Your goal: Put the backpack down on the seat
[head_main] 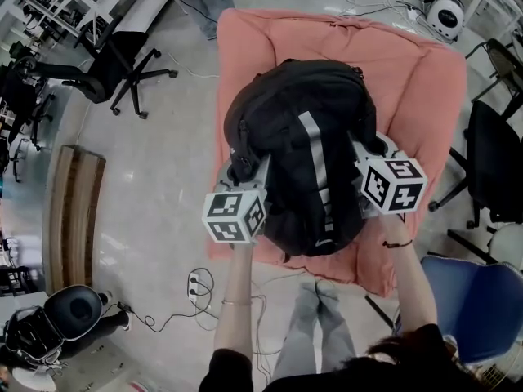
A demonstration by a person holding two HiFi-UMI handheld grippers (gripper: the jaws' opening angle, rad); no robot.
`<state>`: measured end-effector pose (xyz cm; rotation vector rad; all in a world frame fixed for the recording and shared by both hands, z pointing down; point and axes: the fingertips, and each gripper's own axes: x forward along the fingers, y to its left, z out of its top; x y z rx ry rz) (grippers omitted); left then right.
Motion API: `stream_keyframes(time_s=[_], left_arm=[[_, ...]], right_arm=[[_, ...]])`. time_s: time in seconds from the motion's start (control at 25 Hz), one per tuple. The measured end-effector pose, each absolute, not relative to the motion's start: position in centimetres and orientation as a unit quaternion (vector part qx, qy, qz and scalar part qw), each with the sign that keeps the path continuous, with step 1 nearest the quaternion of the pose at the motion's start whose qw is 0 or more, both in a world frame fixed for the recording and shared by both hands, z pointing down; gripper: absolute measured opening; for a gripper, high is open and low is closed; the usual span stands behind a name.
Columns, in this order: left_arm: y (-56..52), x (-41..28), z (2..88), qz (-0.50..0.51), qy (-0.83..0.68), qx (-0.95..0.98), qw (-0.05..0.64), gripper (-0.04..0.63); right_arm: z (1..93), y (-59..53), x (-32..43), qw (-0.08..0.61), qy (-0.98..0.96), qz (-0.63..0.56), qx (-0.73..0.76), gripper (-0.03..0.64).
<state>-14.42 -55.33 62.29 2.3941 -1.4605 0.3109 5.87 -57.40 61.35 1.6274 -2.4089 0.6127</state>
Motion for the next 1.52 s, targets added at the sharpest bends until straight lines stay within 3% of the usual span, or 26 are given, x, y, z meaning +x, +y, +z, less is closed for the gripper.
stream_keyframes(time_s=[0.56, 0.72, 0.84, 1.12, 1.36, 1.44, 1.52], left_arm=[[-59.2, -15.2, 64.8, 0.134, -0.512, 0.828, 0.183, 0.202], [-59.3, -15.5, 65.0, 0.147, -0.514, 0.825, 0.183, 0.270], [-59.1, -15.8, 65.1, 0.148, -0.516, 0.823, 0.185, 0.303], [-58.7, -18.0, 63.0, 0.125, -0.542, 0.814, 0.167, 0.334], [-56.3, -19.1, 61.6, 0.136, -0.563, 0.802, 0.145, 0.328], [-55.6, -19.9, 60.5, 0.131, -0.571, 0.798, 0.139, 0.289], [-55.0, -19.9, 59.1, 0.129, -0.575, 0.798, 0.124, 0.204]], right_arm=[[63.2, -61.6, 4.8, 0.100, -0.805, 0.222, 0.541, 0.096], [63.2, -62.0, 4.4, 0.095, -0.802, 0.228, 0.544, 0.131], [63.1, -62.2, 4.1, 0.088, -0.801, 0.232, 0.546, 0.196], [61.4, -62.5, 3.8, 0.081, -0.802, 0.209, 0.554, 0.229], [58.1, -61.3, 3.9, 0.078, -0.811, 0.166, 0.555, 0.225], [56.9, -60.8, 3.4, 0.089, -0.814, 0.145, 0.556, 0.147], [55.9, -60.3, 3.0, 0.092, -0.818, 0.133, 0.552, 0.083]])
